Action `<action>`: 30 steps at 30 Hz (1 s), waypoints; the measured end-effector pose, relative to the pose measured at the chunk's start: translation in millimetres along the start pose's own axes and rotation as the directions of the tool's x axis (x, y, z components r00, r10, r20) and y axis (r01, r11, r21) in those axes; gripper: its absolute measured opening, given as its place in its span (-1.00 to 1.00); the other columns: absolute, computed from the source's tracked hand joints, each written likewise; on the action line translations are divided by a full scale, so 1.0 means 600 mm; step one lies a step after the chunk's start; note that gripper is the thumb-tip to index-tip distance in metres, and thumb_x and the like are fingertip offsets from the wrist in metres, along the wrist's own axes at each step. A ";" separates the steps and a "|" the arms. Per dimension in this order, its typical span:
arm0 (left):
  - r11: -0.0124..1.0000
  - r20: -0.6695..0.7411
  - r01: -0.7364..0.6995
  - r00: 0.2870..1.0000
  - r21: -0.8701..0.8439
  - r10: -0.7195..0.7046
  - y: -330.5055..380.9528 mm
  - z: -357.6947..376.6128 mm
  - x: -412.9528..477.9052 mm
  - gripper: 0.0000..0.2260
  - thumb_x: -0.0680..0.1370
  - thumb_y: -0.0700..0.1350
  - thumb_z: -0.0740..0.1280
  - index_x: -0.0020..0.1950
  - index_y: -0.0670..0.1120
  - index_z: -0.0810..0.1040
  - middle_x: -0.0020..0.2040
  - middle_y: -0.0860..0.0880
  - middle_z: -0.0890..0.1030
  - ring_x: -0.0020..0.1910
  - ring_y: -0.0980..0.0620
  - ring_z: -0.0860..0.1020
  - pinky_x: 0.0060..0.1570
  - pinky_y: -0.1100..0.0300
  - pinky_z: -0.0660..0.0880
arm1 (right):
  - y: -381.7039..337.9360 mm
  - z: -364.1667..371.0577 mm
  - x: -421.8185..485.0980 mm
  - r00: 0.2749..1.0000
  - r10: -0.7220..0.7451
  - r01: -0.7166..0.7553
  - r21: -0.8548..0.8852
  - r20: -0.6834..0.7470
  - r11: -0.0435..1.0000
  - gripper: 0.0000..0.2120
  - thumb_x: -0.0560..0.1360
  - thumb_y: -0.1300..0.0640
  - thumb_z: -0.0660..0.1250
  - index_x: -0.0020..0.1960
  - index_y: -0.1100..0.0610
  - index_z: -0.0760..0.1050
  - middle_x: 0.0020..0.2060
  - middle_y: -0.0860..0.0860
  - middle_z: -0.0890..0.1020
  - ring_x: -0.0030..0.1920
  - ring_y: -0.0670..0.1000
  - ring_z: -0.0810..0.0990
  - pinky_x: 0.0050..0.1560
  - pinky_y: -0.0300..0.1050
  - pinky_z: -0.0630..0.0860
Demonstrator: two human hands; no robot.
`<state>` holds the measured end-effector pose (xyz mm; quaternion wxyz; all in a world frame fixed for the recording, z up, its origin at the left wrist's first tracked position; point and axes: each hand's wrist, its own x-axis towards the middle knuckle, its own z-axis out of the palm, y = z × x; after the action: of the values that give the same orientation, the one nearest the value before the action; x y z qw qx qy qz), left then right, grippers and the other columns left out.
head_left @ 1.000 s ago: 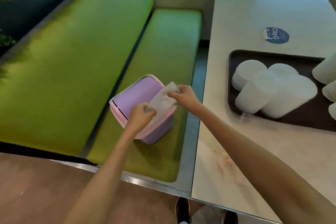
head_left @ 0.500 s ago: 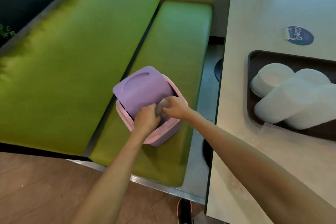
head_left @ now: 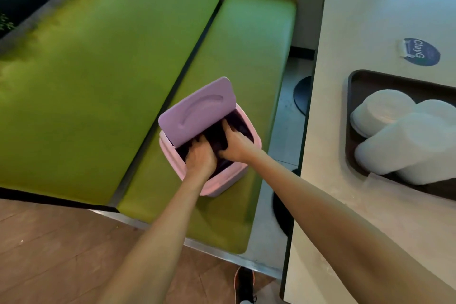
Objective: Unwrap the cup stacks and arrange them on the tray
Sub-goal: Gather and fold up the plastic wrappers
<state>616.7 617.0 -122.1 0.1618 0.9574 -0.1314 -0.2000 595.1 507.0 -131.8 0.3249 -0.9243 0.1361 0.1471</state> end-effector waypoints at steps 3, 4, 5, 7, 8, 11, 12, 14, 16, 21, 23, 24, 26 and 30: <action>1.000 0.075 0.022 0.997 0.010 -0.023 0.007 -0.004 -0.006 -0.53 0.56 -0.15 0.27 0.40 -0.25 0.21 0.38 -0.30 0.28 0.27 -0.30 0.40 0.07 -0.06 0.39 | -0.001 0.001 -0.012 0.997 -0.010 0.007 -0.043 -0.071 0.999 -0.24 0.44 0.22 0.35 0.53 0.20 0.06 0.11 0.23 0.57 0.05 0.25 0.57 -0.01 0.10 0.53; 1.000 0.090 0.028 0.995 0.004 -0.029 0.008 -0.006 -0.008 -0.51 0.56 -0.13 0.27 0.41 -0.25 0.19 0.39 -0.29 0.27 0.28 -0.29 0.39 0.08 -0.06 0.39 | -0.002 -0.002 -0.018 0.996 -0.018 0.011 -0.075 -0.089 0.997 -0.39 0.45 0.21 0.34 0.44 0.23 0.21 0.12 0.22 0.56 0.09 0.25 0.56 0.02 0.09 0.51; 0.999 0.105 0.036 0.994 -0.006 -0.035 0.008 -0.007 -0.009 -0.49 0.56 -0.12 0.27 0.43 -0.24 0.18 0.41 -0.29 0.26 0.30 -0.29 0.38 0.12 -0.06 0.38 | -0.003 -0.004 -0.024 0.994 -0.029 0.018 -0.095 -0.108 0.995 -0.50 0.46 0.20 0.33 0.36 0.24 0.29 0.14 0.21 0.55 0.12 0.24 0.54 0.05 0.09 0.48; 0.999 0.126 0.039 0.991 -0.021 -0.037 0.009 -0.011 -0.016 -0.44 0.54 -0.08 0.31 0.45 -0.22 0.17 0.41 -0.28 0.27 0.32 -0.29 0.36 0.16 -0.07 0.37 | -0.004 -0.010 -0.042 0.988 -0.063 0.050 -0.096 -0.141 0.994 -0.56 0.48 0.19 0.31 0.33 0.25 0.34 0.18 0.20 0.53 0.17 0.22 0.51 0.12 0.07 0.45; 0.999 0.117 0.028 0.993 -0.024 -0.025 0.010 -0.013 -0.020 -0.44 0.53 -0.08 0.33 0.45 -0.21 0.18 0.39 -0.28 0.29 0.30 -0.29 0.37 0.14 -0.07 0.38 | -0.005 -0.013 -0.053 0.984 -0.088 0.075 -0.084 -0.154 0.994 -0.55 0.50 0.20 0.29 0.37 0.24 0.35 0.21 0.19 0.53 0.19 0.20 0.50 0.15 0.04 0.44; 0.997 0.011 -0.052 0.999 -0.050 0.053 0.025 -0.021 -0.047 -0.59 0.55 -0.17 0.27 0.38 -0.18 0.29 0.34 -0.26 0.36 0.25 -0.27 0.41 0.11 -0.07 0.40 | 0.001 -0.029 -0.098 0.966 -0.174 0.179 0.013 -0.193 0.984 -0.59 0.53 0.22 0.26 0.37 0.21 0.42 0.20 0.14 0.57 0.17 0.11 0.54 0.16 -0.07 0.44; 0.994 -0.031 -0.085 0.996 -0.071 0.083 0.037 -0.022 -0.059 -0.62 0.56 -0.19 0.24 0.37 -0.18 0.31 0.35 -0.24 0.36 0.26 -0.26 0.41 0.13 -0.07 0.39 | 0.007 -0.037 -0.119 0.960 -0.189 0.203 0.044 -0.207 0.978 -0.63 0.53 0.22 0.26 0.33 0.20 0.47 0.16 0.11 0.61 0.14 0.09 0.57 0.14 -0.07 0.47; 0.981 -0.105 -0.149 0.985 -0.128 0.136 0.066 -0.021 -0.087 -0.62 0.58 -0.22 0.22 0.40 -0.19 0.33 0.38 -0.21 0.35 0.29 -0.22 0.40 0.17 -0.03 0.37 | 0.028 -0.050 -0.159 0.952 -0.180 0.209 0.095 -0.249 0.973 -0.71 0.52 0.23 0.26 0.23 0.17 0.56 0.05 0.08 0.67 0.05 0.07 0.61 0.07 -0.05 0.52; 0.959 -0.160 -0.217 0.969 -0.183 0.189 0.101 -0.010 -0.119 -0.64 0.58 -0.21 0.23 0.38 -0.17 0.39 0.34 -0.19 0.41 0.24 -0.20 0.45 0.14 0.01 0.37 | 0.058 -0.066 -0.203 0.944 -0.146 0.187 0.116 -0.297 0.975 -0.75 0.51 0.24 0.27 0.15 0.17 0.60 -0.07 0.09 0.69 -0.05 0.09 0.63 -0.02 -0.07 0.52; 0.876 -0.137 -0.334 0.942 -0.347 0.305 0.197 0.054 -0.208 -0.76 0.56 -0.25 0.26 0.21 -0.21 0.53 0.12 -0.14 0.60 0.11 -0.09 0.56 0.11 0.17 0.42 | 0.163 -0.103 -0.316 0.930 -0.072 0.123 0.119 -0.361 0.985 -0.80 0.48 0.25 0.30 0.05 0.19 0.64 -0.21 0.12 0.68 -0.22 0.08 0.62 -0.14 -0.08 0.52; 0.863 -0.101 -0.343 0.939 -0.371 0.330 0.228 0.084 -0.235 -0.78 0.55 -0.27 0.26 0.18 -0.22 0.55 0.08 -0.14 0.62 0.08 -0.08 0.57 0.09 0.18 0.44 | 0.204 -0.119 -0.358 0.922 -0.017 0.083 0.155 -0.387 0.984 -0.80 0.48 0.24 0.31 0.06 0.16 0.64 -0.20 0.09 0.69 -0.27 -0.03 0.55 -0.20 -0.18 0.42; 0.862 -0.080 -0.335 0.941 -0.380 0.330 0.243 0.100 -0.246 -0.79 0.55 -0.28 0.26 0.16 -0.23 0.56 0.07 -0.15 0.63 0.05 -0.08 0.58 0.06 0.20 0.43 | 0.225 -0.127 -0.380 0.919 0.002 0.066 0.160 -0.393 0.985 -0.80 0.49 0.23 0.31 0.06 0.16 0.64 -0.19 0.07 0.68 -0.28 -0.08 0.52 -0.23 -0.23 0.36; 0.862 -0.044 -0.310 0.946 -0.402 0.320 0.271 0.129 -0.266 -0.81 0.54 -0.29 0.27 0.12 -0.24 0.57 0.04 -0.17 0.64 0.00 -0.10 0.59 0.00 0.22 0.42 | 0.269 -0.138 -0.421 0.914 0.046 0.021 0.159 -0.404 0.987 -0.79 0.49 0.23 0.31 0.09 0.17 0.63 -0.16 0.07 0.68 -0.24 -0.08 0.52 -0.23 -0.25 0.33; 0.872 -0.050 -0.272 0.960 -0.407 0.276 0.314 0.170 -0.288 -0.80 0.53 -0.27 0.28 0.12 -0.22 0.58 0.03 -0.18 0.64 -0.02 -0.13 0.60 0.01 0.17 0.43 | 0.348 -0.156 -0.482 0.896 0.115 -0.055 0.150 -0.428 0.987 -0.78 0.49 0.23 0.31 0.10 0.17 0.64 -0.13 0.10 0.68 -0.11 0.07 0.63 -0.10 -0.12 0.46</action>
<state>384.9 473.6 -83.3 0.3848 0.8727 -0.2217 -0.2028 273.5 335.0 -74.7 0.3409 -0.9030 0.2550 -0.0585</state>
